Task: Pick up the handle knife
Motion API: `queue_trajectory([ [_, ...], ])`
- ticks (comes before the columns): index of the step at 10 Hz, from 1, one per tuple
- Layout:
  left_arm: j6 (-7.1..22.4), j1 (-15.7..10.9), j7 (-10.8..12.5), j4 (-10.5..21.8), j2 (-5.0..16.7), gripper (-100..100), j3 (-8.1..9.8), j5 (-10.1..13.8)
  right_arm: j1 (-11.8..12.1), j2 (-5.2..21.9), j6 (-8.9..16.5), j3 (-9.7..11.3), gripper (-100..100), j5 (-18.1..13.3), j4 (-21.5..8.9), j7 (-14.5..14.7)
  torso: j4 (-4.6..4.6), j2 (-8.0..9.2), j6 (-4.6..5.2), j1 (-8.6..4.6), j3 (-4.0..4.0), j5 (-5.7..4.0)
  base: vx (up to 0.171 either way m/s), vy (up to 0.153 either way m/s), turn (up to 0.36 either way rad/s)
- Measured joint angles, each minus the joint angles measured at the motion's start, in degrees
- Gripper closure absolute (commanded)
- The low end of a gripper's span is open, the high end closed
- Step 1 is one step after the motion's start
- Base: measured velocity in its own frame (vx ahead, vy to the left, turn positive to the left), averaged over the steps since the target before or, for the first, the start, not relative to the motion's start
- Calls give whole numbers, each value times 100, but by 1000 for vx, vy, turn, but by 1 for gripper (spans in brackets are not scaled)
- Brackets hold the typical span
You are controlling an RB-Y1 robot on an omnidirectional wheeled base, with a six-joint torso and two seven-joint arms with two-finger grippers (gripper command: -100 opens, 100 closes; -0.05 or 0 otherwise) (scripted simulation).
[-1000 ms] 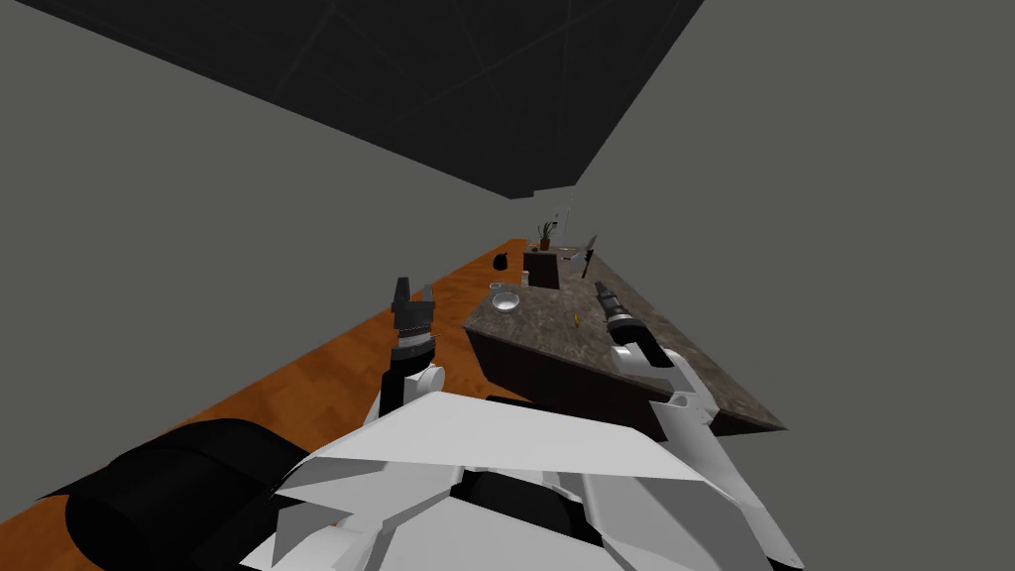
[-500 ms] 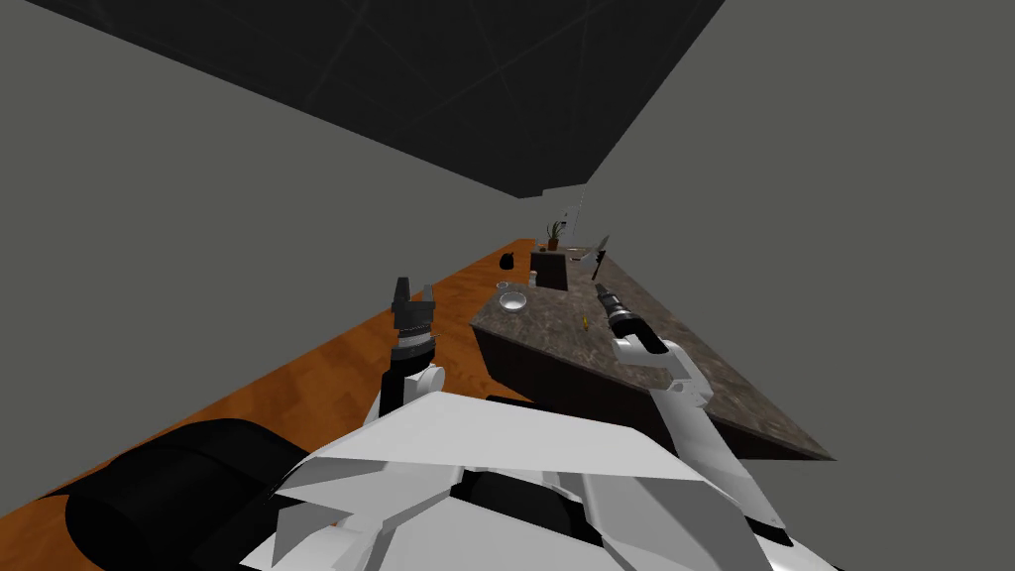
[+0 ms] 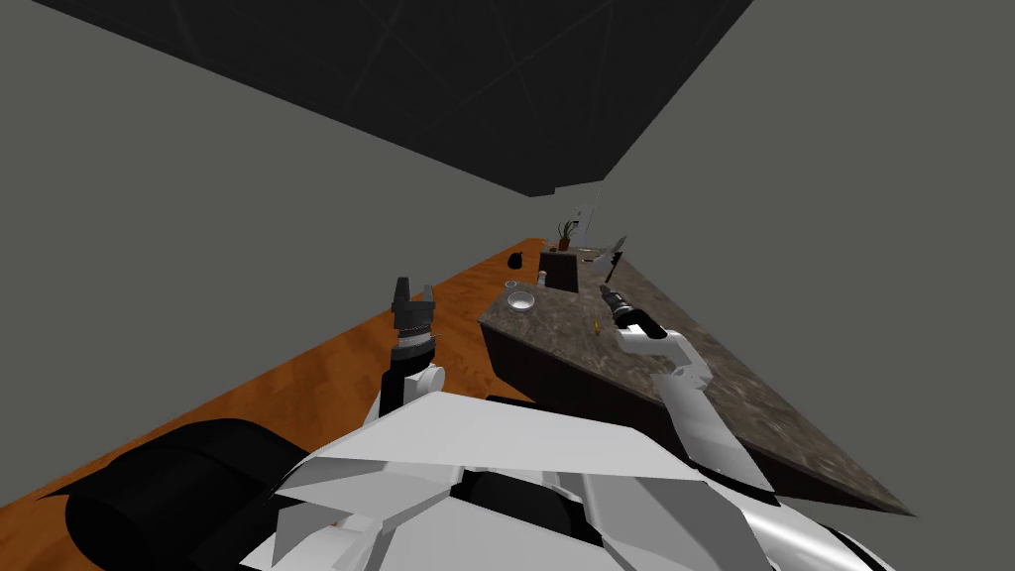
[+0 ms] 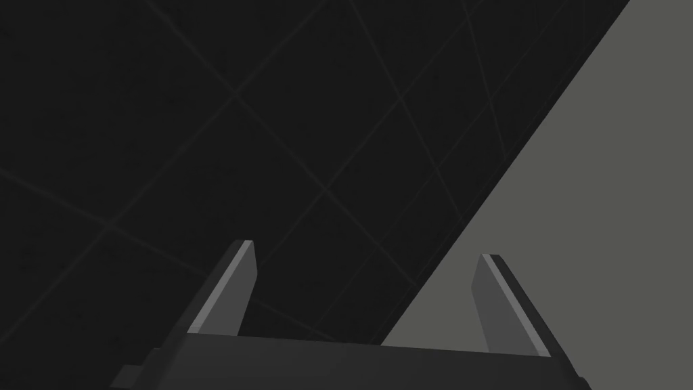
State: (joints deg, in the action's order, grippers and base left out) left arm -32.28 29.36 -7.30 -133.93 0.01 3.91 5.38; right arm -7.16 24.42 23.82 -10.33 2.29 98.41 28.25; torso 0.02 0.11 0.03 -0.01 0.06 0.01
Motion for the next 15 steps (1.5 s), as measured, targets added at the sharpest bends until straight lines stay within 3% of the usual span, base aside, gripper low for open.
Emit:
queue_trajectory([
  [2, 0, 1, 0, 0, 0, 0, 1, 0, -82, 15, 237, -32, -100, -22, -207, 100, -1, -4, 5, 1, -2, -1, -12, -3, 82],
  [6, 0, 1, 0, 0, 0, 0, 1, 0, -519, 170, 816, -185, -100, -66, -811, 421, 0, 0, 4, -6, 0, -2, -18, -12, 108],
  [9, 0, 1, 0, 0, 0, 0, 1, 0, -654, 239, 1358, -283, -100, -92, -974, 586, 0, 2, 4, -7, 1, -3, -19, -16, 108],
  [10, 0, 1, 0, 0, 0, 0, 1, 0, -691, 256, 1436, -288, -100, -88, -1071, 609, 0, -1, 6, -6, 0, -2, -22, -11, 157],
  [13, 0, 0, 0, 0, 0, 0, 0, 0, -1067, 433, 1841, -425, -100, -81, -1628, 870, 1, 1, -1, -5, 1, -1, -26, -18, 179],
  [15, 0, 1, 0, 0, 0, 0, 1, 0, -1098, 456, 2078, -472, -100, -90, -1824, 966, -1, -3, 7, -3, -2, -2, -10, -8, 61],
])
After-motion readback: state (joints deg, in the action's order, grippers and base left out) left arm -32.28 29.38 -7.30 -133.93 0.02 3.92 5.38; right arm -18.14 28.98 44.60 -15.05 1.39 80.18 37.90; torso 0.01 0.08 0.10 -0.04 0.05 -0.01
